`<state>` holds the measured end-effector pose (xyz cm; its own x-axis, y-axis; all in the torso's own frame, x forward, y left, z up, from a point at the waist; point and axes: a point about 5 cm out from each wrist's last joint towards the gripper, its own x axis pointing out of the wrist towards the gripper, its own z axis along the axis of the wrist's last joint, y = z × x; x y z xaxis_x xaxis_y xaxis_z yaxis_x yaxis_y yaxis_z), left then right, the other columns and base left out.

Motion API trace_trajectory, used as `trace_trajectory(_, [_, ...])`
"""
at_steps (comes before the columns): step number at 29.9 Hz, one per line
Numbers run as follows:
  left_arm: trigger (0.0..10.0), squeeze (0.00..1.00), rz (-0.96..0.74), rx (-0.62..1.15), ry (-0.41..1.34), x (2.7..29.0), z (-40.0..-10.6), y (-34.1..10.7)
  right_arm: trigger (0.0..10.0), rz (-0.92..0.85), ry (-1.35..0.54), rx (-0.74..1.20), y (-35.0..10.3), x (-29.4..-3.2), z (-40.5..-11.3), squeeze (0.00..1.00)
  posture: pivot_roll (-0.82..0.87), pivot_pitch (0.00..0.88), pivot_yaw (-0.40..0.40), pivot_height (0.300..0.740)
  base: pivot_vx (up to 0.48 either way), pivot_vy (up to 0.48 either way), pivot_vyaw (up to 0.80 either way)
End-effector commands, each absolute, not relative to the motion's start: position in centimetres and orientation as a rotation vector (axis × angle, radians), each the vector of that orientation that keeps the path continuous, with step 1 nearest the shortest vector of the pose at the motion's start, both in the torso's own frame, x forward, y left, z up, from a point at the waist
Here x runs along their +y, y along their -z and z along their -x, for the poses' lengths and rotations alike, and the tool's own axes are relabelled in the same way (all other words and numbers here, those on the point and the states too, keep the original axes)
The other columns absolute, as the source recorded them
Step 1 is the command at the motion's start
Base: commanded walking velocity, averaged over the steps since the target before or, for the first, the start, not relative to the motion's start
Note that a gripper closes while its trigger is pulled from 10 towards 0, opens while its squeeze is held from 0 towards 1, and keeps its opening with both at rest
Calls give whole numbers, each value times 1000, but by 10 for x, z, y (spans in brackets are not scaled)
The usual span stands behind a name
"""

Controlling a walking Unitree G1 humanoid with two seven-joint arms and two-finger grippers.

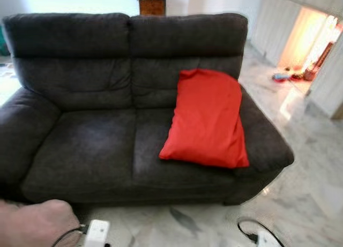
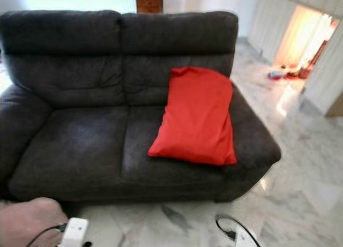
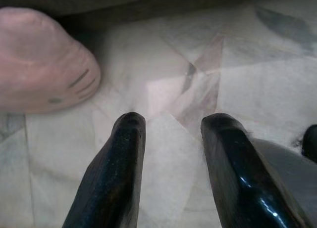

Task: Move the pillow to the sofa from floor

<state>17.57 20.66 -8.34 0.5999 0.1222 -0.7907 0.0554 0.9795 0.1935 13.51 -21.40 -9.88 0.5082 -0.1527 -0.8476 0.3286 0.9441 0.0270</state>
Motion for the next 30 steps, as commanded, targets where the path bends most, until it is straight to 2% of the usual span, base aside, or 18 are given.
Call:
trace_trajectory(1, [10000, 0, -234, 939, -51, 216, -173, 83, 10000, -200, 271, 976, 97, -208, -144, 0, 4, 0, -30, 740, 0, 371, 0])
trace_trajectory(23, [10000, 0, -236, 945, -47, 216, -173, 83, 10000, -195, 257, 975, 96, -207, -145, 0, 6, 0, -30, 740, 0, 369, 0])
trace_trajectory(30, [10000, 0, -237, 937, -41, 211, -175, 83, 10000, -192, 242, 968, 96, -206, -146, 0, 7, 0, -29, 740, 0, 366, 738])
